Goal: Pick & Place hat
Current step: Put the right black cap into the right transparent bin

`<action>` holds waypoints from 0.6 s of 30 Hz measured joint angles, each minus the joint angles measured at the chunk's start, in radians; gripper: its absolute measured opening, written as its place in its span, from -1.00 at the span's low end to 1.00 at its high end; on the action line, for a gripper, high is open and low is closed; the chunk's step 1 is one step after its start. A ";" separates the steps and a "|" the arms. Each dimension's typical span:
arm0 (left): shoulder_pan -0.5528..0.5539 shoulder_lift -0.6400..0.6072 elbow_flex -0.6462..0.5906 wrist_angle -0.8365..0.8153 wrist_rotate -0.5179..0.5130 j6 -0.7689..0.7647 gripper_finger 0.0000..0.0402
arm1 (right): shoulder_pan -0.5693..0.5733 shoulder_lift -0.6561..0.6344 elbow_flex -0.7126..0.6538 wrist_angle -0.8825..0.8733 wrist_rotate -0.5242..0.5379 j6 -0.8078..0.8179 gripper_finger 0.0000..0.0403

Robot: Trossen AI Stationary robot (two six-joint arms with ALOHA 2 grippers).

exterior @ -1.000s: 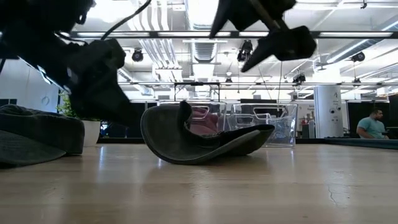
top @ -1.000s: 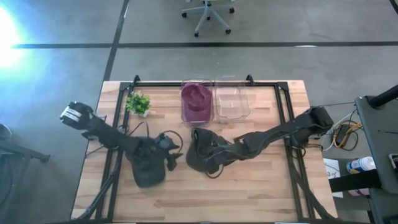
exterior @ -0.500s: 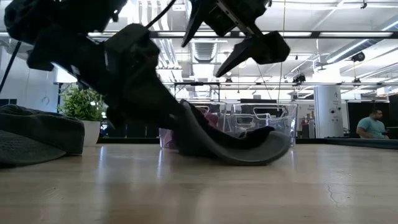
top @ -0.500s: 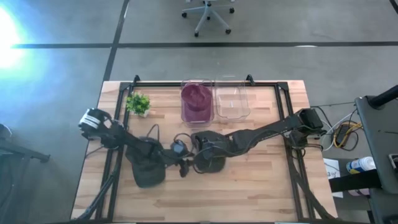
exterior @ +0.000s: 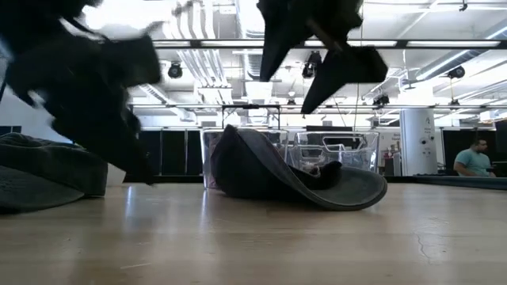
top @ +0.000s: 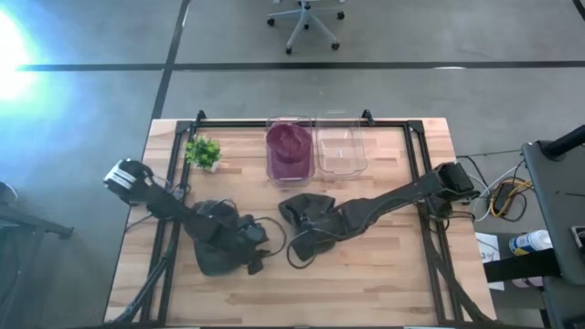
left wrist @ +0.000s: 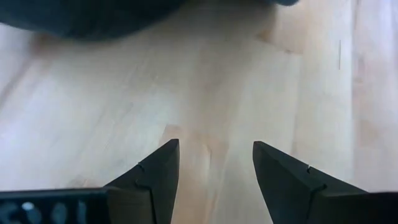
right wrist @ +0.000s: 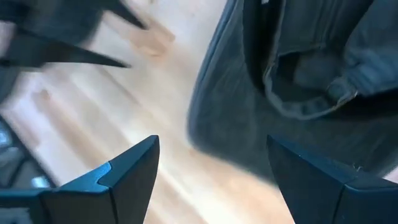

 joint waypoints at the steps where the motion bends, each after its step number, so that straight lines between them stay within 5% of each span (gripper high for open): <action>1: -0.018 -0.021 0.000 -0.026 -0.022 -0.008 -0.02 | 0.000 0.007 0.000 0.001 0.010 -0.018 0.44; 18: -0.084 -0.159 -0.033 -0.073 -0.139 -0.064 -0.02 | -0.043 0.175 0.120 -0.019 0.097 -0.154 0.44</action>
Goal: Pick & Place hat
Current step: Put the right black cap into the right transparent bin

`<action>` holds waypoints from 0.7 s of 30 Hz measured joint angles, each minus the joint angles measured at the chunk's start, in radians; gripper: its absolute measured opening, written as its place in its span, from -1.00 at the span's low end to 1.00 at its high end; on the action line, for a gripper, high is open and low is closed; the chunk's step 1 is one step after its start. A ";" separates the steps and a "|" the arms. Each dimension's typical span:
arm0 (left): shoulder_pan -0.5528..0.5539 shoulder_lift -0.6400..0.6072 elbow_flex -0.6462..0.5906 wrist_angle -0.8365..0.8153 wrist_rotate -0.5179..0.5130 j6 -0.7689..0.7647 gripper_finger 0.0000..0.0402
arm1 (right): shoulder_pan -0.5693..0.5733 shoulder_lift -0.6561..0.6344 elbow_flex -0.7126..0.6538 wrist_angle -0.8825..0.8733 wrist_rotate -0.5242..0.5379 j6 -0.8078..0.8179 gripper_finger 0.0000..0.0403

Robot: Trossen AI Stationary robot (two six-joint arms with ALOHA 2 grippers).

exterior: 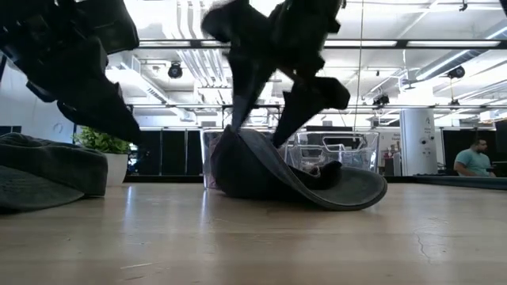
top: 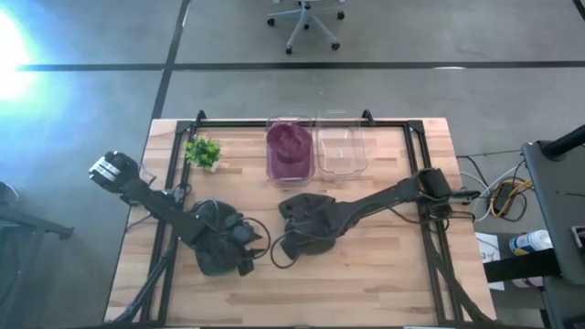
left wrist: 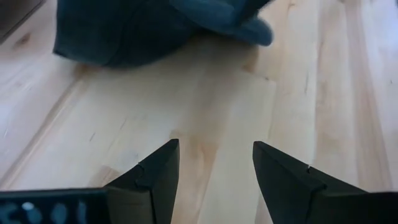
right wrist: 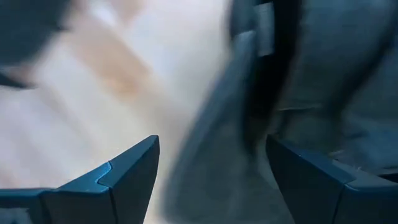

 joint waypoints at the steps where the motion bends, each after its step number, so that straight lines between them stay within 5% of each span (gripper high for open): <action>1: -0.001 0.000 -0.004 -0.002 0.000 -0.008 -0.02 | -0.003 0.018 0.023 -0.042 0.020 0.002 0.44; 7: -0.007 -0.002 -0.014 -0.006 0.001 -0.033 -0.02 | -0.003 0.097 0.161 -0.256 0.102 0.012 0.44; 13: -0.007 -0.002 -0.014 -0.007 -0.003 -0.029 -0.02 | -0.017 0.155 0.190 -0.264 0.092 0.000 0.39; 21: -0.009 -0.002 -0.014 -0.010 -0.007 -0.028 -0.02 | -0.018 0.178 0.175 -0.268 0.069 0.014 -0.01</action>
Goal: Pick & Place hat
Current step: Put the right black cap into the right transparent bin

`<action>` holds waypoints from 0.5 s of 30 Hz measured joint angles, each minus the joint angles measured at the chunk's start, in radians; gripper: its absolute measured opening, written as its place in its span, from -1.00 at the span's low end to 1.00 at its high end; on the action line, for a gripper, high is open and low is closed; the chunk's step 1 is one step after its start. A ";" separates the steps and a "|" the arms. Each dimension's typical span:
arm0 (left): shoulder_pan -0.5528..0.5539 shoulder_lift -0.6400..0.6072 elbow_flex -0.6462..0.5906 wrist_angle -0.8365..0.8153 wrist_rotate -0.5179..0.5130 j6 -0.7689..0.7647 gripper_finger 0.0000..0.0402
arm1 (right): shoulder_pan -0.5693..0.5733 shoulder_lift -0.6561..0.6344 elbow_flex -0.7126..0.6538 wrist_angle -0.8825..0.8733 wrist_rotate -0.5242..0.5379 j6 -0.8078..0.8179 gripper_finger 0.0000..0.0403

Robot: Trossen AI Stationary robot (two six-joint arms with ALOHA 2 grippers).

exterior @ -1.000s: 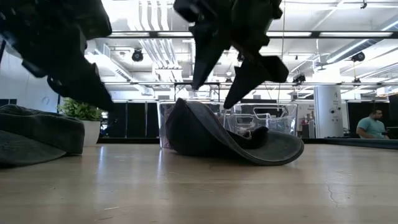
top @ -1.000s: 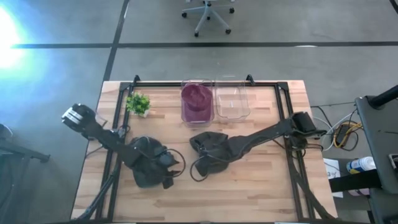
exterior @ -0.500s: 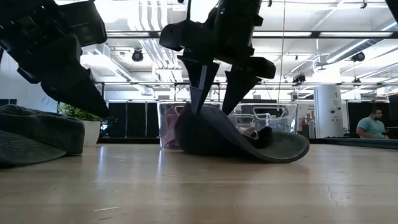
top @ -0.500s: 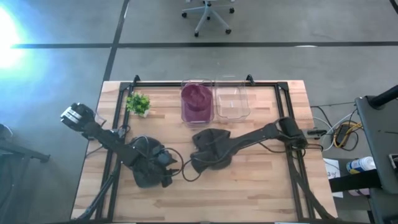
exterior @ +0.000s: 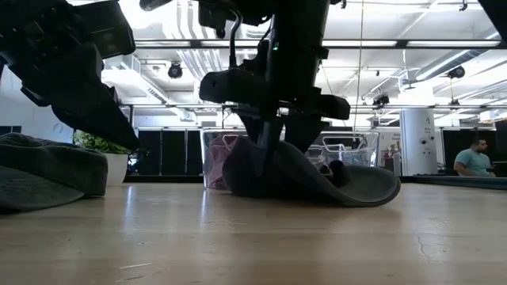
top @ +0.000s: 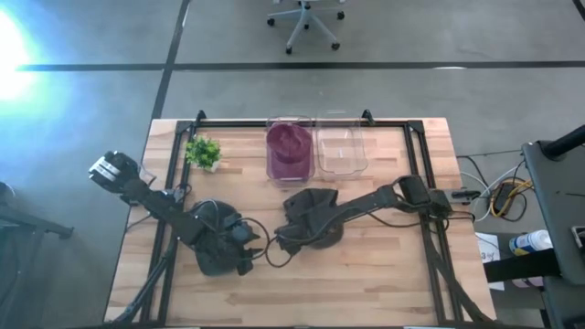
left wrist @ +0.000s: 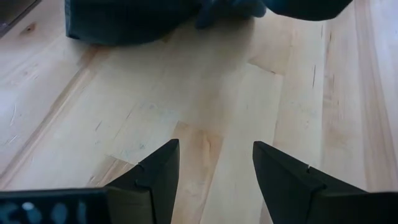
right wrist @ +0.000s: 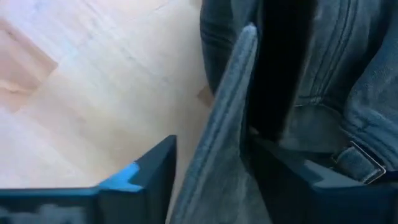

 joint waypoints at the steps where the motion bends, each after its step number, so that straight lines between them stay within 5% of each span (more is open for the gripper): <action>1: 0.000 0.000 0.000 0.000 0.000 0.000 -0.02 | 0.000 0.000 0.000 -0.001 0.004 0.000 -0.09; 8: -0.004 0.000 0.000 0.000 0.000 0.002 -0.02 | 0.000 -0.033 -0.001 -0.021 0.053 -0.028 -0.85; 15: -0.012 -0.034 0.000 -0.001 0.000 -0.012 -0.02 | 0.009 -0.101 -0.002 -0.025 0.036 -0.055 -0.94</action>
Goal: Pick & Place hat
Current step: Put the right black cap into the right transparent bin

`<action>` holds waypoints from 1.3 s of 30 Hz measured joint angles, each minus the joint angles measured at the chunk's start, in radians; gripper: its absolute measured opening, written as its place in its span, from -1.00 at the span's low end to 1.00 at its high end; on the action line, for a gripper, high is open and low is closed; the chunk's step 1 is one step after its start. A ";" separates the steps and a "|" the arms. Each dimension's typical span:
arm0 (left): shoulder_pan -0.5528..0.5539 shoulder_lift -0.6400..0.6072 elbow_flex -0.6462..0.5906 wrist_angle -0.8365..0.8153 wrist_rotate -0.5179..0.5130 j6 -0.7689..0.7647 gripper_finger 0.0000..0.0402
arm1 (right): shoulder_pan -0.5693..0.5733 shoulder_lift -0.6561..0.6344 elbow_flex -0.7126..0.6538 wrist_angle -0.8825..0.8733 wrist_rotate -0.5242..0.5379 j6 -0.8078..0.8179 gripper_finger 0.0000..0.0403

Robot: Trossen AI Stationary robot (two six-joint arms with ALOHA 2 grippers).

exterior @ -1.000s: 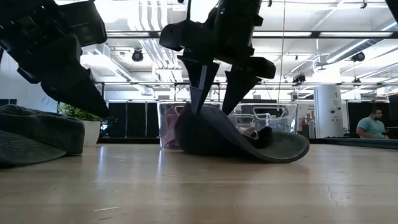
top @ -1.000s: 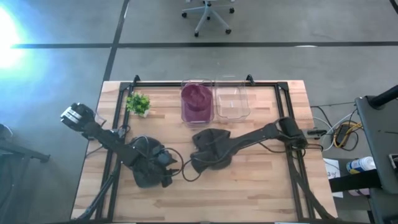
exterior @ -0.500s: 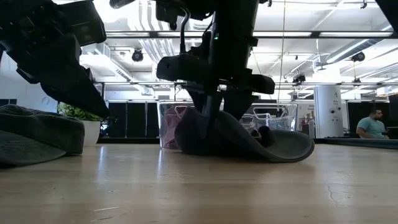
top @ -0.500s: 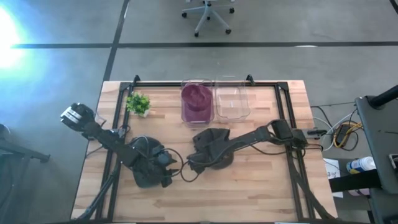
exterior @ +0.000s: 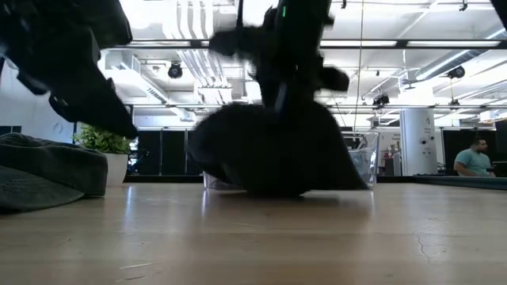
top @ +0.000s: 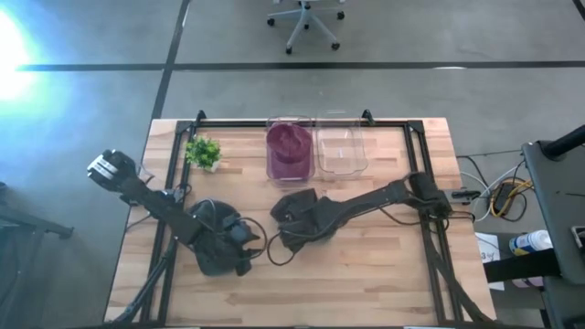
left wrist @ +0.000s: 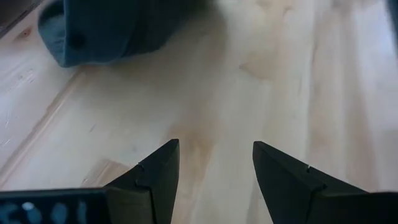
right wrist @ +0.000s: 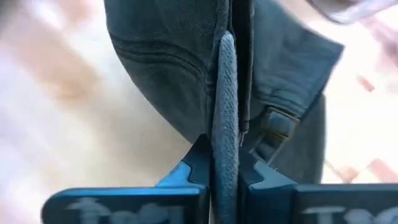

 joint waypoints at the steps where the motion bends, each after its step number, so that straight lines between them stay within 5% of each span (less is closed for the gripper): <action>1: -0.002 -0.013 0.000 0.000 0.000 -0.004 -0.02 | 0.003 -0.022 0.000 0.013 -0.017 -0.002 -0.94; 7: -0.022 -0.117 0.000 -0.004 -0.063 -0.024 -0.02 | 0.017 -0.208 -0.043 0.221 -0.207 -0.022 -0.95; 13: -0.042 -0.237 0.000 -0.009 -0.154 -0.026 -0.02 | 0.001 -0.426 -0.360 0.764 -0.505 0.114 -0.95; 17: -0.059 -0.292 0.000 -0.012 -0.195 -0.026 -0.02 | 0.001 -0.515 -0.648 1.027 -0.502 0.292 -0.95; 24: -0.069 -0.318 0.003 -0.017 -0.219 -0.053 -0.03 | -0.002 -0.458 -1.073 1.840 -0.400 0.587 -0.95; 31: -0.070 -0.304 0.011 -0.017 -0.223 -0.100 -0.03 | -0.007 -0.310 -1.172 1.990 -0.371 0.686 -0.94; 39: -0.076 -0.233 0.003 -0.071 -0.152 -0.260 -0.03 | -0.014 -0.249 -1.183 1.898 -0.368 0.680 -0.94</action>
